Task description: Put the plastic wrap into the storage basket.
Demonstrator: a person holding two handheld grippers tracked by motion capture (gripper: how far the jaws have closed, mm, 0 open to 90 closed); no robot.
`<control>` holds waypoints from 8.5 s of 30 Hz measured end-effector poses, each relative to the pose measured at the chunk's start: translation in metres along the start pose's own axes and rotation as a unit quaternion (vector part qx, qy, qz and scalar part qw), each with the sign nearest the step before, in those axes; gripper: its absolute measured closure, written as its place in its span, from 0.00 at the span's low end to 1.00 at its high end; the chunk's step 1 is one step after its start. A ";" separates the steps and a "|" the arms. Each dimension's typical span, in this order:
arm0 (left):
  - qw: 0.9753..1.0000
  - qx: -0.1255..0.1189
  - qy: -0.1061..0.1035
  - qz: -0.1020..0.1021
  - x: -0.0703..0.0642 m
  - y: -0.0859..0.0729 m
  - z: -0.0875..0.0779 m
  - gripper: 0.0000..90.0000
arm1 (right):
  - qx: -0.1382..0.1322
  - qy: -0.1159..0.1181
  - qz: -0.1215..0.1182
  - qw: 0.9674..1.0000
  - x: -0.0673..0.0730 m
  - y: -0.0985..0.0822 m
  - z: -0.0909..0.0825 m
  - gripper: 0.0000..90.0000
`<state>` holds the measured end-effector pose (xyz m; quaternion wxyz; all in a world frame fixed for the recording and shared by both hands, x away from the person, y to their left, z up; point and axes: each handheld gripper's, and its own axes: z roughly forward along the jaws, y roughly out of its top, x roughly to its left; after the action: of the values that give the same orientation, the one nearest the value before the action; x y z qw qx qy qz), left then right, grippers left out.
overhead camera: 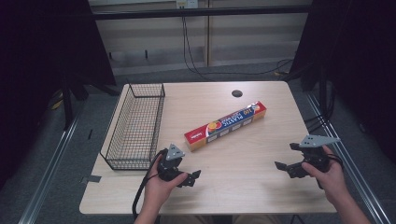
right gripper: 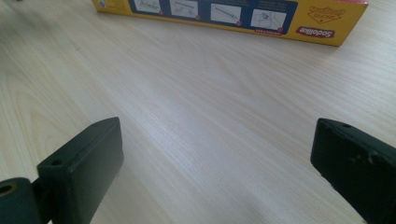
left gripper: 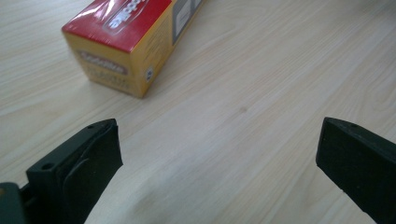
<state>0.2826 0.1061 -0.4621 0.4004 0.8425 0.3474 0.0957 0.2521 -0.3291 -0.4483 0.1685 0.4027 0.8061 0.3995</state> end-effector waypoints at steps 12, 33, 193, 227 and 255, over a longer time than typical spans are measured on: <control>0.999 -0.012 -0.008 -0.032 0.007 0.036 0.011 0.00 | 0.018 0.001 -0.004 1.000 -0.001 -0.004 0.002 0.03; 1.000 0.015 -0.011 -0.015 0.015 0.083 0.024 0.02 | 0.016 0.012 0.001 1.000 0.001 -0.006 0.002 0.03; 0.972 0.216 0.061 -0.069 0.032 0.158 0.089 0.48 | 0.003 0.032 0.001 0.999 0.001 -0.003 0.004 0.03; 0.969 0.194 0.090 -0.120 0.048 0.176 0.038 0.48 | 0.002 0.036 -0.002 0.999 0.003 -0.002 0.007 0.03; 0.966 0.190 0.105 -0.138 0.060 0.184 0.010 0.48 | 0.005 0.034 -0.002 0.999 0.004 -0.002 0.009 0.03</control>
<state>0.4246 0.0589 -0.3393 0.2033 0.8325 0.5120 0.0598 0.2543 -0.3220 -0.4551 0.1400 0.3885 0.8138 0.4089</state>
